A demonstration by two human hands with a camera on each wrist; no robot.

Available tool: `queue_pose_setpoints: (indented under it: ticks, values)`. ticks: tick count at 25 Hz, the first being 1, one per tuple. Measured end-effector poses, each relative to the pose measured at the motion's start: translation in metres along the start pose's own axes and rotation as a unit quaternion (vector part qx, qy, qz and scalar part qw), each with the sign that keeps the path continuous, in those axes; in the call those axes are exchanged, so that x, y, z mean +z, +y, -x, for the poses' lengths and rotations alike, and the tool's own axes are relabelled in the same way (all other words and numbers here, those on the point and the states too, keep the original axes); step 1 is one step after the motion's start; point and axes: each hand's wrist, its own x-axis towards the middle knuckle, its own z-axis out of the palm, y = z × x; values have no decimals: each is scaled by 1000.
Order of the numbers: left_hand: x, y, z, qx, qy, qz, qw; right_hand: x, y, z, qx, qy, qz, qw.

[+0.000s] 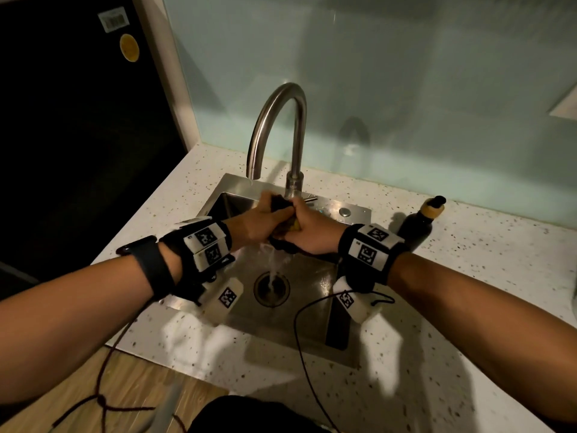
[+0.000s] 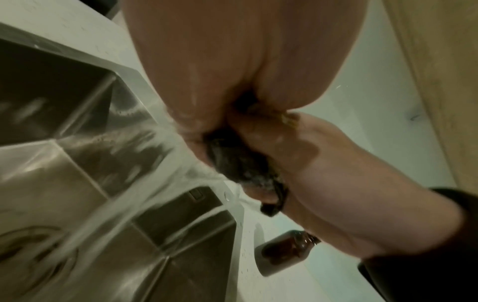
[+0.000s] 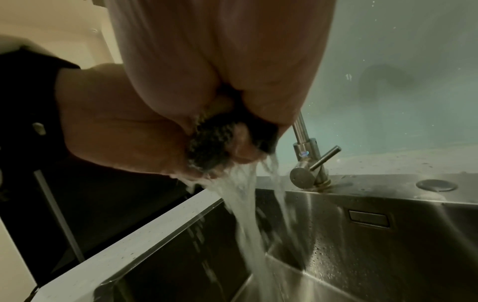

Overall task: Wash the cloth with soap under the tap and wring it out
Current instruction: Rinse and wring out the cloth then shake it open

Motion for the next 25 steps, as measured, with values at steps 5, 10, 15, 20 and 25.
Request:
queue_pose_setpoints:
  ticks: [5, 10, 15, 20, 25]
  values:
    - [-11, -18, 12, 217, 18, -543, 811, -11, 9, 5, 21, -34, -78, 996]
    - [-3, -12, -6, 252, 62, -618, 742, -4, -5, 4, 24, -39, -148, 988]
    - [-7, -1, -12, 203, 69, -696, 685, 2, -4, -1, 10, -18, 29, 999]
    - [-12, 5, -17, 158, 48, -668, 725, 0, -12, 9, -28, 10, 127, 992]
    - [-9, 7, -16, 160, 43, -621, 766, -8, -17, 8, -16, -8, -42, 999]
